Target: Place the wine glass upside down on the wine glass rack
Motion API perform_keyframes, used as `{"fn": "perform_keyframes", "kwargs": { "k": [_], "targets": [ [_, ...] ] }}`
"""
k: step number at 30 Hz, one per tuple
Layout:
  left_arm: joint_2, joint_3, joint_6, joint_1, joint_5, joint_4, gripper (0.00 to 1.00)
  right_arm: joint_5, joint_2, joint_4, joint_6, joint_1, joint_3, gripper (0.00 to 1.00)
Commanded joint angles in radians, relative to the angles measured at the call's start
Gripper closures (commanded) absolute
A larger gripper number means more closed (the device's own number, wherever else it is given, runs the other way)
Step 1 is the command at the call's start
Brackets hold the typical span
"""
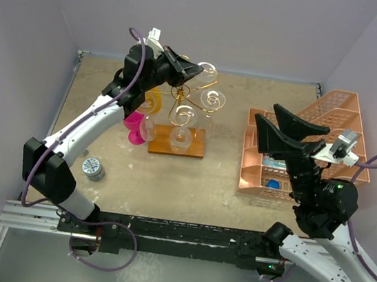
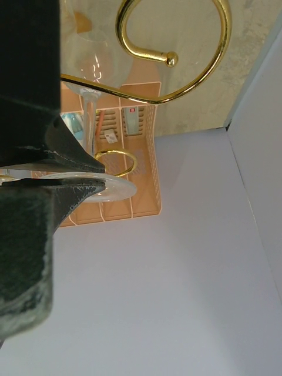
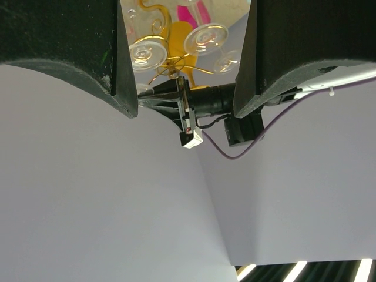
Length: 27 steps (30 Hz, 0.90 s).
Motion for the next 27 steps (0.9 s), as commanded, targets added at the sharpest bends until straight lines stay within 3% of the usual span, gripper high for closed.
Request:
{"fn": "perform_keyframes", "kwargs": {
  "k": [1, 27],
  "targets": [
    [-0.017, 0.064, 0.01, -0.038, 0.006, 0.062, 1.0, 0.024, -0.003, 0.059, 0.018, 0.003, -0.007, 0.32],
    [0.13, 0.259, 0.077, -0.067, -0.038, -0.027, 1.0, 0.038, -0.008, 0.05, 0.029, 0.003, -0.015, 0.31]
  ]
}}
